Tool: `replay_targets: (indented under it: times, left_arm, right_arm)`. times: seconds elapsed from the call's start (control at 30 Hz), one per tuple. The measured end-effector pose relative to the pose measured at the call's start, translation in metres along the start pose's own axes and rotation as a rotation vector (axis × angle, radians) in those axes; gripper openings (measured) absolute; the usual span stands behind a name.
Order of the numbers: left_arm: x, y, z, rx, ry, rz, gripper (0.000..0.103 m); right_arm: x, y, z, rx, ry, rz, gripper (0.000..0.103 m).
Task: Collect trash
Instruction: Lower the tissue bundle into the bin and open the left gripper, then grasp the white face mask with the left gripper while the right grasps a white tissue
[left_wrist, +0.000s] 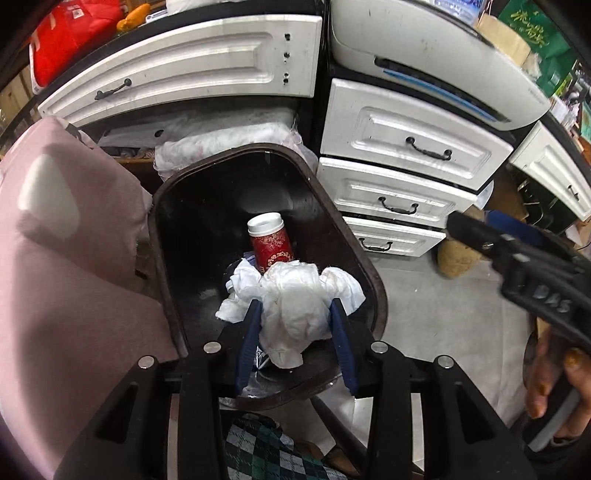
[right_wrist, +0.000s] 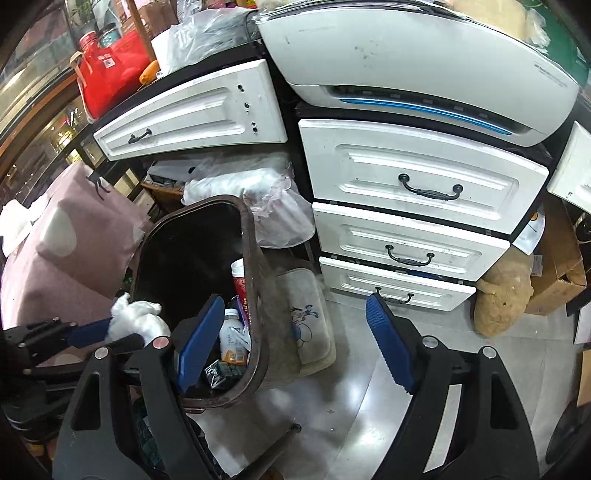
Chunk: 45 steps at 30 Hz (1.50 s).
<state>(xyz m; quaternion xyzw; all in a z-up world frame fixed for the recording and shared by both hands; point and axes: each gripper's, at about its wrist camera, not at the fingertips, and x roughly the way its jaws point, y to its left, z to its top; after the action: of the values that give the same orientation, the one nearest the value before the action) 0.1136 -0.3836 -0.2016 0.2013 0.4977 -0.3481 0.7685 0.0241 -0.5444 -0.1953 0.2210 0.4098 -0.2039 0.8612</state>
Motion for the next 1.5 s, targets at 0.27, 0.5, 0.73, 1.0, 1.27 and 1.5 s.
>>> replay_targets:
  times: [0.27,0.5,0.73,1.0,1.27,1.5]
  left_arm:
    - [0.012,0.002,0.002,-0.008,0.013,0.008,0.084]
    - [-0.025,0.0,0.0,-0.011,-0.038,-0.012,0.087]
    - [-0.09,0.009,-0.008,-0.029,-0.144,-0.059,0.094]
    - [-0.141,0.055,-0.021,-0.072,-0.242,0.028,0.097]
    - [-0.177,0.123,-0.041,-0.159,-0.294,0.179,0.097]
    - [-0.207,0.206,-0.046,-0.234,-0.371,0.398,0.097]
  right_arm:
    - [-0.003,0.0,0.001,0.0,-0.007,0.005,0.079]
    - [-0.007,0.008,0.004,-0.013,-0.015,0.02,0.079]
    - [-0.012,0.04,0.01,-0.084,-0.023,0.064,0.08]
    - [-0.018,0.098,0.014,-0.206,-0.03,0.149,0.081]
    - [-0.028,0.156,0.019,-0.333,-0.053,0.248,0.081]
    - [-0.026,0.215,0.03,-0.422,-0.061,0.342,0.082]
